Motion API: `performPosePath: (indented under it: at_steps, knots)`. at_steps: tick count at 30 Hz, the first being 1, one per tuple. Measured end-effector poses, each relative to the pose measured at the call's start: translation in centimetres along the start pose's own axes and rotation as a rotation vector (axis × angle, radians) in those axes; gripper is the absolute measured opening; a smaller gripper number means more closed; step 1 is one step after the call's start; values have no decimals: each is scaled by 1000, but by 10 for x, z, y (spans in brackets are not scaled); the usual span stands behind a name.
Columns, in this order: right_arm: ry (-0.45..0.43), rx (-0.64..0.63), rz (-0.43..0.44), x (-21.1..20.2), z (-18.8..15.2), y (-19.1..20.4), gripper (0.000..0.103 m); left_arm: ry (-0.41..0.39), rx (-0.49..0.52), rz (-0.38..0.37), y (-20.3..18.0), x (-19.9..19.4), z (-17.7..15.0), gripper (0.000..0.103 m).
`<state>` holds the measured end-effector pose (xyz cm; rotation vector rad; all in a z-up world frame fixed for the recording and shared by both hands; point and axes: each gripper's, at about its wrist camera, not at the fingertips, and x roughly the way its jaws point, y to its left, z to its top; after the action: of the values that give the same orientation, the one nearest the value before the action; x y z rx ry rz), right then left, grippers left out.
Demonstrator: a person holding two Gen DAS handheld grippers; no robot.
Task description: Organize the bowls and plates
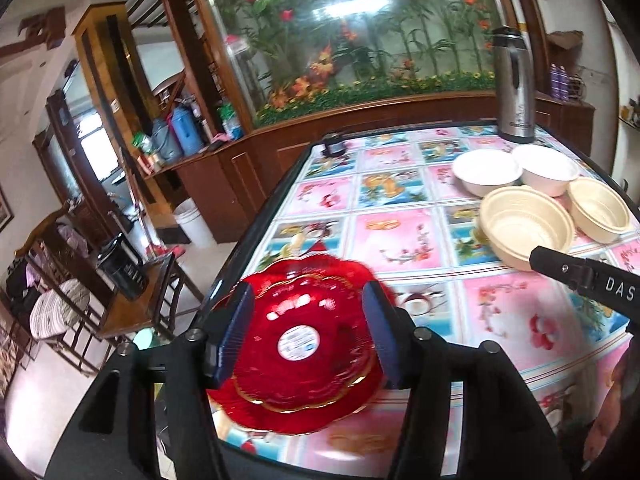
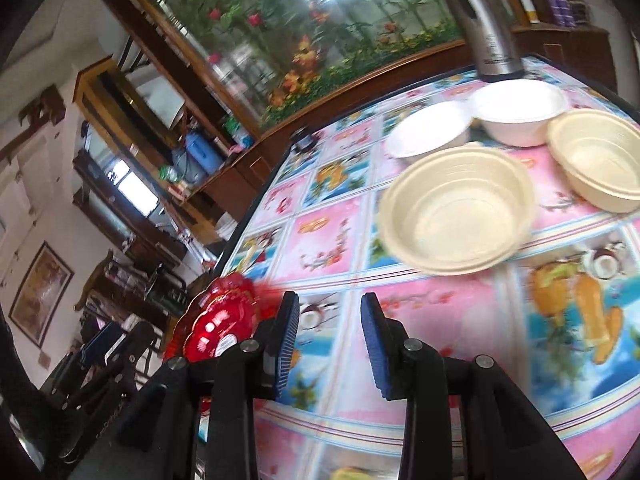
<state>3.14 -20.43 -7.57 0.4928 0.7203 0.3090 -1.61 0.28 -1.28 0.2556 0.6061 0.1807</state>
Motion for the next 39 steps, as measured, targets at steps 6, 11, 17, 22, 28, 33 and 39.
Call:
performPosePath:
  at_steps: [6, 11, 17, 22, 28, 33, 39]
  knots:
    - [-52, 71, -44, -25, 6, -44, 35, -17, 43, -71, -38, -8, 15, 55]
    - [-94, 129, -89, -51, 11, -83, 35, -20, 73, -150, -76, -9, 25, 55]
    - [-116, 162, -113, -72, 20, -113, 35, 28, 70, -231, -111, 3, 29, 55]
    - [-75, 211, -44, -67, 29, -127, 35, 149, 28, -298, -124, 34, 26, 55]
    - [-24, 250, 30, -42, 40, -130, 35, 243, -41, -300, -118, 62, 25, 55]
    - [-30, 248, 43, -20, 44, -127, 35, 252, -88, -287, -111, 73, 36, 55]
    - [-45, 252, 30, 0, 43, -128, 35, 264, -137, -318, -116, 91, 55, 55]
